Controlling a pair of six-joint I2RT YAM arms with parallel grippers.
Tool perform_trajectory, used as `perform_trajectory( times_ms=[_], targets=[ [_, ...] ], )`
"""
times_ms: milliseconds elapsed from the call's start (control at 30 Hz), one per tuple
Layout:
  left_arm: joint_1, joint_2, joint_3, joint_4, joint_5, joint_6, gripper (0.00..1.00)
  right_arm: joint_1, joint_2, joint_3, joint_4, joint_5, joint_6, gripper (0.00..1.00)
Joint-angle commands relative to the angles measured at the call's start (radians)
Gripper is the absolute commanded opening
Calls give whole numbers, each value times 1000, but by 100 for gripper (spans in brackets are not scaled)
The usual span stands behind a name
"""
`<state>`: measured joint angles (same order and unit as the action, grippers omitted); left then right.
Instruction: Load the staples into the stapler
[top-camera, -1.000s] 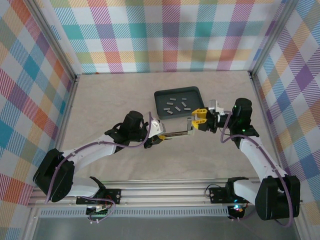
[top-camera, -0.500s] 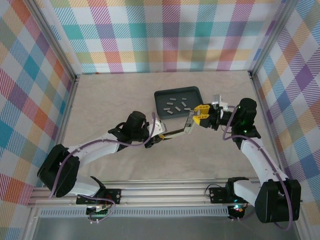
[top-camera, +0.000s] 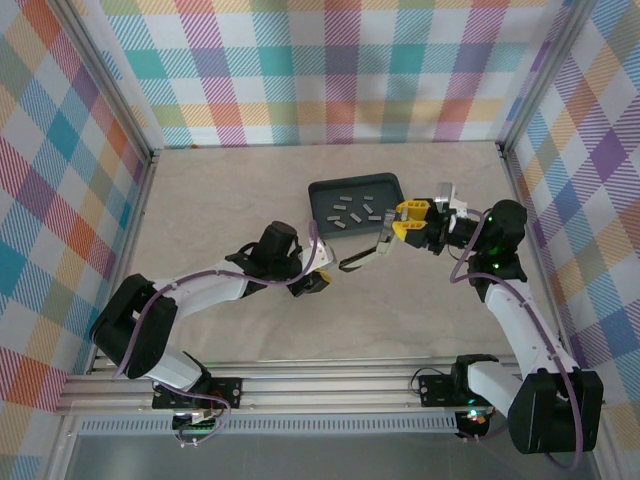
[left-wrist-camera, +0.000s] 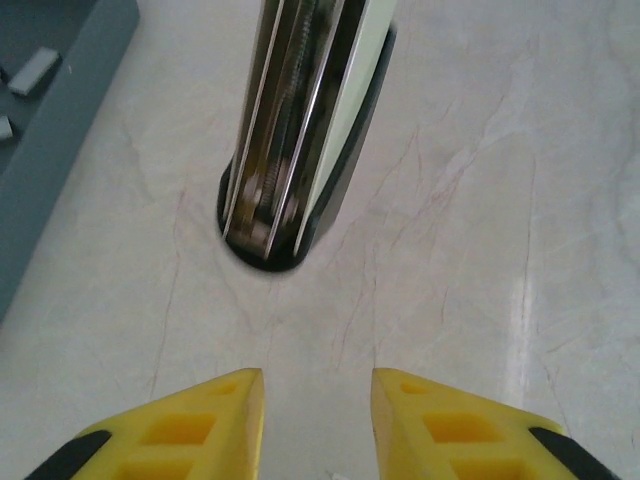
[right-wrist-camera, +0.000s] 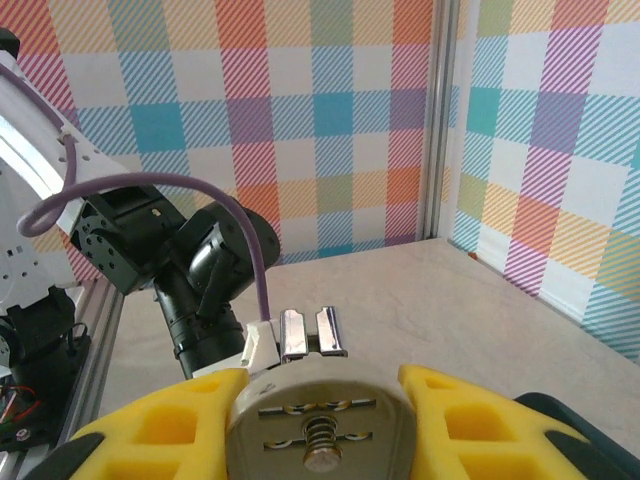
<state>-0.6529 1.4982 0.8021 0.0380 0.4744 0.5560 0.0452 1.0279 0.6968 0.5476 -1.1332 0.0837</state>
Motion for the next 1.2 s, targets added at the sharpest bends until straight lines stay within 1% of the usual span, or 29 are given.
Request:
perform_trajectory(
  times_ms=[0,167,267,500,733,800,1000,1067,1167],
  targets=[
    [-3,-16,36,93,60,-39,38,1,-20,0,116,7,39,0],
    [-2,-43,26,234,118,-106,50,1,-11,-4,158,-4,70,0],
    [-3,-20,56,295,172,-127,51,2,-4,-3,180,-13,85,0],
    [-25,97,208,288,272,-101,53,9,0,-3,208,-22,99,0],
    [-51,172,295,223,390,2,54,13,11,-8,249,-26,127,0],
    [-57,183,308,200,400,25,53,13,13,-7,255,-26,132,0],
    [-65,213,343,154,384,44,51,15,23,-10,288,-19,149,0],
    [-65,223,351,143,374,45,47,16,27,-11,299,-15,152,0],
    [-65,224,356,119,352,48,37,16,30,-18,316,-8,160,0]
  ],
)
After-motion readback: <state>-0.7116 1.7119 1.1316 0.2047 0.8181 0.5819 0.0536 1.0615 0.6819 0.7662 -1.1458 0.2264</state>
